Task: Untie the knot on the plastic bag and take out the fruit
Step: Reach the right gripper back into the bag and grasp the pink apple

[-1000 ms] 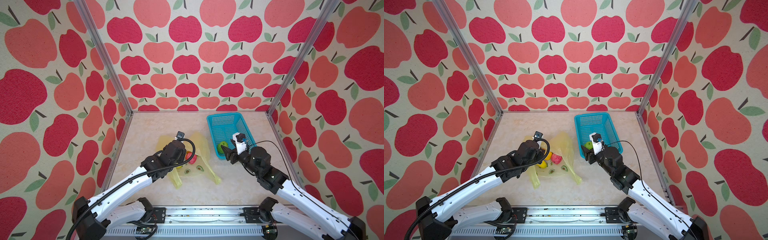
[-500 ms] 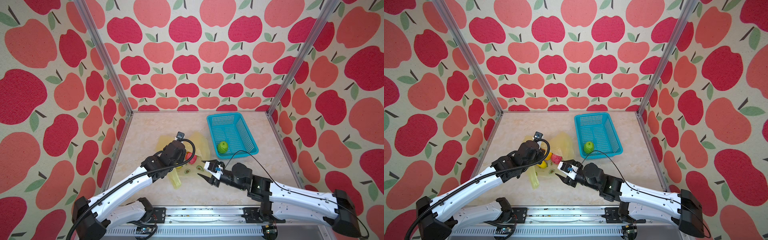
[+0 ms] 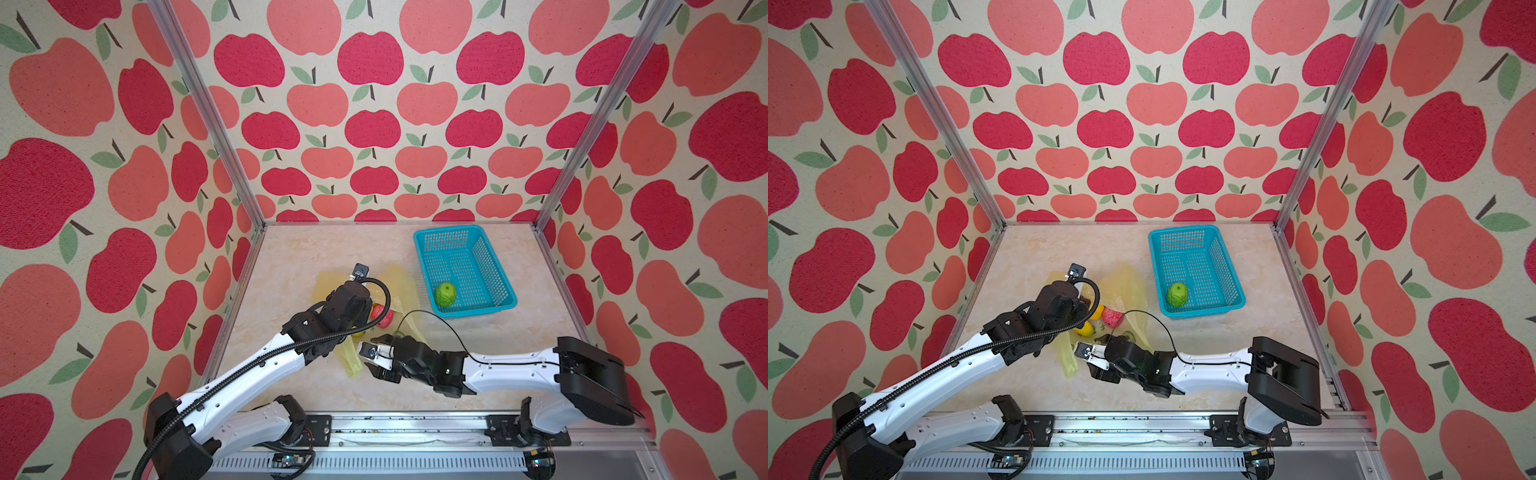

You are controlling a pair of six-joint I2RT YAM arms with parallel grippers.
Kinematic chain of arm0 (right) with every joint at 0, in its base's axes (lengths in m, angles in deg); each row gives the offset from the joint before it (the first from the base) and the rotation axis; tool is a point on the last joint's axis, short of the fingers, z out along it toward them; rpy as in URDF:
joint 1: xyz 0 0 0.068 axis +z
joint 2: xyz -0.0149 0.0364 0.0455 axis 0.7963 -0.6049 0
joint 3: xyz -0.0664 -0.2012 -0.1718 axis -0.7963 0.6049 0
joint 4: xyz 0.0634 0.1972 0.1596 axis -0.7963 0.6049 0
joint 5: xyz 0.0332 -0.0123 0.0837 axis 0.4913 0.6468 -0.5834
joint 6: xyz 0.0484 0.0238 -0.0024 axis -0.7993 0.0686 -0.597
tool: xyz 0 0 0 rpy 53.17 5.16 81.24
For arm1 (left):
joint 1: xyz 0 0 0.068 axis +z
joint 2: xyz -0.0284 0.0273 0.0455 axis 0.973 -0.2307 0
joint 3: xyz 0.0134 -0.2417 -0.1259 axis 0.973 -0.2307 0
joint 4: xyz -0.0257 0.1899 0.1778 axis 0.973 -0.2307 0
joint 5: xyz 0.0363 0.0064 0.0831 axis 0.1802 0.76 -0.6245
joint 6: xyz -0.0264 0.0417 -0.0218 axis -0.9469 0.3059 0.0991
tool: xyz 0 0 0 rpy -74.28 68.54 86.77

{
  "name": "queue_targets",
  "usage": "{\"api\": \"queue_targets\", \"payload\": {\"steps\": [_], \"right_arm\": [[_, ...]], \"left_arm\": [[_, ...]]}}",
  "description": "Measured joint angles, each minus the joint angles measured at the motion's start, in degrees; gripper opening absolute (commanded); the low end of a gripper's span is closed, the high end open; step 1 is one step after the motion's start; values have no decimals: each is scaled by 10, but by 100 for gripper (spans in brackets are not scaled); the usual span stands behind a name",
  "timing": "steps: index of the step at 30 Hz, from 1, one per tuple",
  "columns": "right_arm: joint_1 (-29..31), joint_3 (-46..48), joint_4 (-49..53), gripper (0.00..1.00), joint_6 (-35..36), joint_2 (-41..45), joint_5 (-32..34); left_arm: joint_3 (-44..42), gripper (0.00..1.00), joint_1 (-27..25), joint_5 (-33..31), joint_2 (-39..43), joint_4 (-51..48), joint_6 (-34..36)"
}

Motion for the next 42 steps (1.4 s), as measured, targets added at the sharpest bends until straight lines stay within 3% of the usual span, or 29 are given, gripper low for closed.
{"api": "queue_targets", "payload": {"steps": [4,15,24,33,42], "right_arm": [[-14,-7,-24,66,-10,-41,25],[-53,-67,-61,89,-104,-134,148],[-71,-133,-53,97,-183,-211,240],[-98,-157,-27,92,-240,-247,273],[-118,-157,-13,70,-267,-261,249]], "left_arm": [[0,0,0,0,0,0,0],[0,0,0,1,0,0,0],[0,0,0,4,0,0,0],[0,0,0,5,0,0,0],[0,0,0,5,0,0,0]]}}
